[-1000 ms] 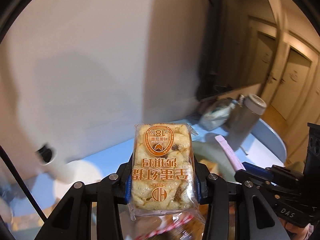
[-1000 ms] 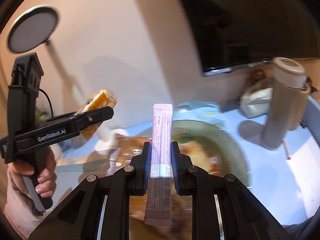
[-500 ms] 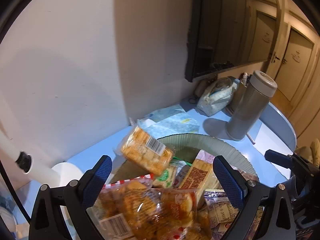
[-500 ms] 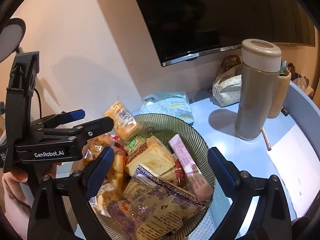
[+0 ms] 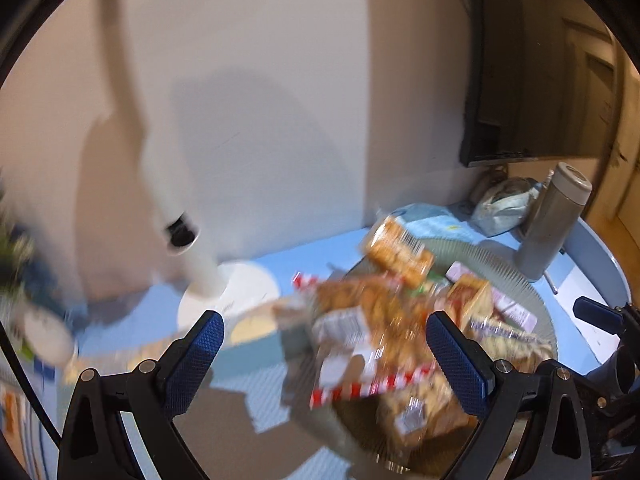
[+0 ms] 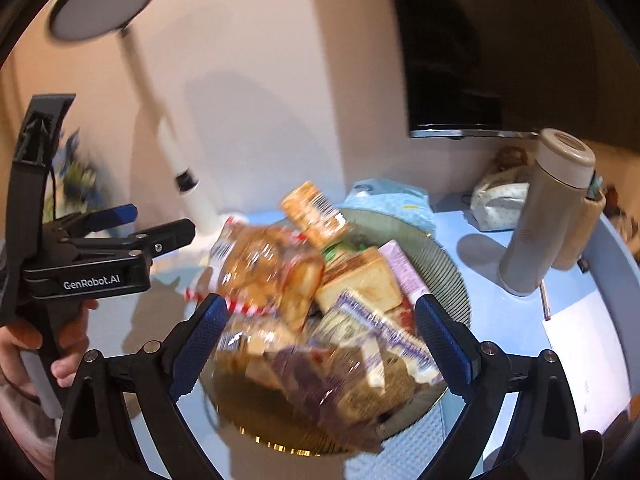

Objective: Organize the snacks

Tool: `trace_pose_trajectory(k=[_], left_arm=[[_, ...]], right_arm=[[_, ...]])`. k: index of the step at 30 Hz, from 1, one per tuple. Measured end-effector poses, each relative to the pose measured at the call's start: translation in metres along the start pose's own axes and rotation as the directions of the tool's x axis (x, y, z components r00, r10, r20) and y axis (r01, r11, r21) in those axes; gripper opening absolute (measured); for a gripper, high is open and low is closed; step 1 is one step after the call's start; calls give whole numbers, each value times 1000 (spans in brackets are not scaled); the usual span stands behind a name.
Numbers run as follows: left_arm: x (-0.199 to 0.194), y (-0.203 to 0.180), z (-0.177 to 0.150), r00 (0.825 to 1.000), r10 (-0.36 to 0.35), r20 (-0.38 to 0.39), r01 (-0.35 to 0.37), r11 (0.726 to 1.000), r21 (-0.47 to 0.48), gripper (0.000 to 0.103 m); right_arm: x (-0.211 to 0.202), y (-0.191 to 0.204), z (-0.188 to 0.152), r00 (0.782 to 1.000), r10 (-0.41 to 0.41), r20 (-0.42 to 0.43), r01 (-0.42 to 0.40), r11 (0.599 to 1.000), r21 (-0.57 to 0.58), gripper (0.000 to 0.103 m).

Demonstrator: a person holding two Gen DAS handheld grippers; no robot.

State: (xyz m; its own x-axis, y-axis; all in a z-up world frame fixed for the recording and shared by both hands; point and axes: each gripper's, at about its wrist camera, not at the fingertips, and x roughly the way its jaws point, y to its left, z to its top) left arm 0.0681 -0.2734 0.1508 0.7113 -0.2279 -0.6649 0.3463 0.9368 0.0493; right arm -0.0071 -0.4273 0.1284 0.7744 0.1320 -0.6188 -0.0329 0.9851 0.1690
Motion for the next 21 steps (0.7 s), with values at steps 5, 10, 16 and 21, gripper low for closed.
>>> trace_pose_trajectory(k=[5, 10, 16, 21], left_arm=[[-13, 2, -47, 998, 45, 35, -42, 996, -79, 100], [-14, 1, -83, 996, 77, 37, -71, 987, -144, 100], [-11, -2, -98, 993, 111, 32, -104, 978, -179, 100], [-11, -2, -100, 988, 150, 33, -142, 975, -172, 100]], right_arm=[[3, 11, -25, 1000, 9, -10, -9, 999, -47, 96], [9, 15, -47, 1000, -25, -5, 24, 997, -67, 96], [11, 14, -56, 999, -42, 11, 43, 997, -66, 96], [10, 13, -57, 999, -51, 15, 52, 997, -64, 96]])
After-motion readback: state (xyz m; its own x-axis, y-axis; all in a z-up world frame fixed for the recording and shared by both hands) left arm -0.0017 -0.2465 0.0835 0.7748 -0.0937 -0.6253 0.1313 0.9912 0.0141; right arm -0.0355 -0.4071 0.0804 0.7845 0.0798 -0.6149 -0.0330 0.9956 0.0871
